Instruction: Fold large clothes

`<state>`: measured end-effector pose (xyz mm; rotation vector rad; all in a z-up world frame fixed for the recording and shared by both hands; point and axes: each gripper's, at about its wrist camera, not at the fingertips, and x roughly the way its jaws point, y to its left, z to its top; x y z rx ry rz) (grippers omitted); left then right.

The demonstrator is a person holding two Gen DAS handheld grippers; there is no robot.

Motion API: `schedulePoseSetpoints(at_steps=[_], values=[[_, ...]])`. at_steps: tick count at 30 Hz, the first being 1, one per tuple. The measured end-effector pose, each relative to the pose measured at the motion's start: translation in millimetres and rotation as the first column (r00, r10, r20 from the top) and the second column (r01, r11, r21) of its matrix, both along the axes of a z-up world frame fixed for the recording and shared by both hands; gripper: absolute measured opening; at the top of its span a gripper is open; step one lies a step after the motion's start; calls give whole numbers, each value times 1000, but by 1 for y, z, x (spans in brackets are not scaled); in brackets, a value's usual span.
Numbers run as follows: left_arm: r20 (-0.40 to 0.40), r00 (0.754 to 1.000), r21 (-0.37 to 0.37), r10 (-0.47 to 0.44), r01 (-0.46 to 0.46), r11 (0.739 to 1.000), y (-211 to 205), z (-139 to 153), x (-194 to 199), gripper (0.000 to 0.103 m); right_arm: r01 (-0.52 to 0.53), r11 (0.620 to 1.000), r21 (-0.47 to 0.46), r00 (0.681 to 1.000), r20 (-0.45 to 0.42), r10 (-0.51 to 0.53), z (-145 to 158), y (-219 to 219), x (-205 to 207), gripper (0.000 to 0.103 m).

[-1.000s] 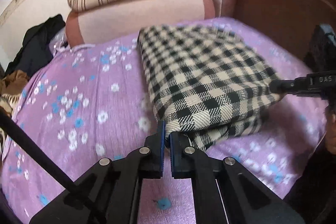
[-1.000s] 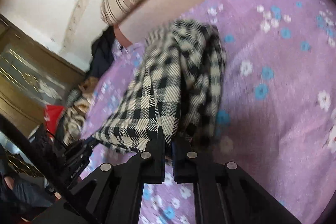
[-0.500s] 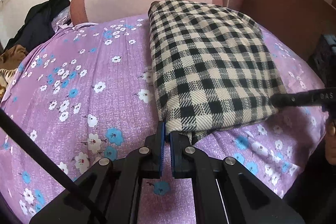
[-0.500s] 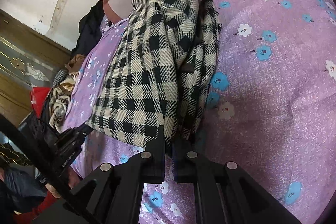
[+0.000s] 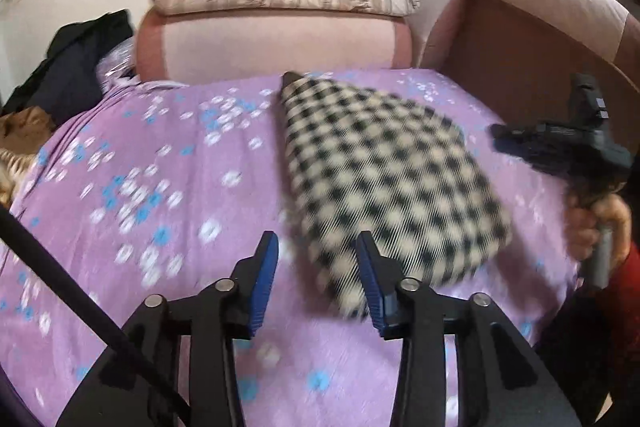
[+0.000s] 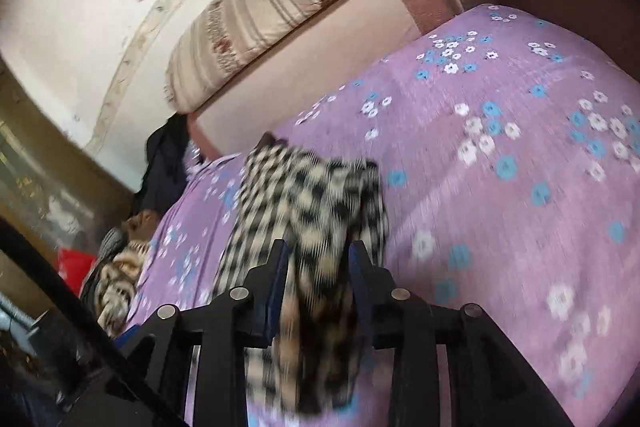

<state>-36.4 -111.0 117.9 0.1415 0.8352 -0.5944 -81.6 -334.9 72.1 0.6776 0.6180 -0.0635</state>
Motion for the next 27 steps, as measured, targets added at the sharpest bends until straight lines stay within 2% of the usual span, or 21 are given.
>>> schedulePoseSetpoints(at_steps=[2,3,4,6,8,9,10,12,14,15,17,18,19,20,21,23,24,25,26,27], values=[[12,1000,44,-20,19,999,-26,-6,12,40,-10,1000,16,1000,-20,10,-7,-5,25,30],[2,999,61,-36,36,997,-38,-12,17,40,-61,996,63,998,-29,63,-15,-5,41,16],[-11,999,76,-50,51,996,-47,-19,20,40,-89,991,95,995,-40,93,-21,-7,49,9],[-37,998,153,-55,60,986,-65,-39,24,40,-96,991,95,986,-125,108,-37,-11,65,8],[-67,996,202,-56,68,977,-72,-60,22,40,-63,998,31,972,-227,68,-50,-15,72,7],[-77,996,210,-50,65,975,-72,-68,21,40,-54,998,-27,958,-282,45,-56,-16,73,3],[-76,996,216,-42,58,975,-71,-72,20,40,-39,994,-101,945,-327,4,-59,-17,73,4],[-82,996,210,-25,42,977,-66,-78,20,40,-5,976,-219,927,-367,-78,-59,-20,70,4],[-106,994,176,-16,35,984,-60,-78,20,41,72,978,-197,943,-307,-131,-49,-30,60,4],[-113,994,166,-15,34,985,-58,-77,20,41,123,975,-183,961,-223,-163,-33,-34,51,4],[-112,994,162,-15,33,986,-57,-78,19,41,142,977,-159,984,-82,-156,-7,-31,41,8],[-106,994,164,-15,32,986,-57,-78,17,41,104,988,-112,994,-2,-105,9,-24,40,9],[-100,995,167,-15,31,985,-57,-78,16,41,55,996,-72,998,41,-52,15,-16,41,9],[-91,996,173,-15,31,984,-58,-78,15,41,-21,999,-27,997,77,23,19,-7,46,9],[-87,996,177,-15,30,984,-58,-78,14,41,-147,989,33,985,101,143,18,9,58,9],[-83,996,182,-13,28,983,-59,-78,13,41,-309,945,105,949,92,300,5,30,76,11],[-84,996,183,-13,28,983,-60,-78,11,41,-377,916,136,926,54,374,-9,41,89,11],[-87,996,181,-12,28,983,-59,-78,11,41,-382,915,132,923,-3,386,-23,45,98,11],[-90,996,177,-12,28,984,-59,-78,10,41,-342,932,120,933,-74,352,-40,41,105,11],[-98,995,172,-14,31,985,-59,-78,10,42,-300,944,135,942,-115,316,-52,33,109,0]])
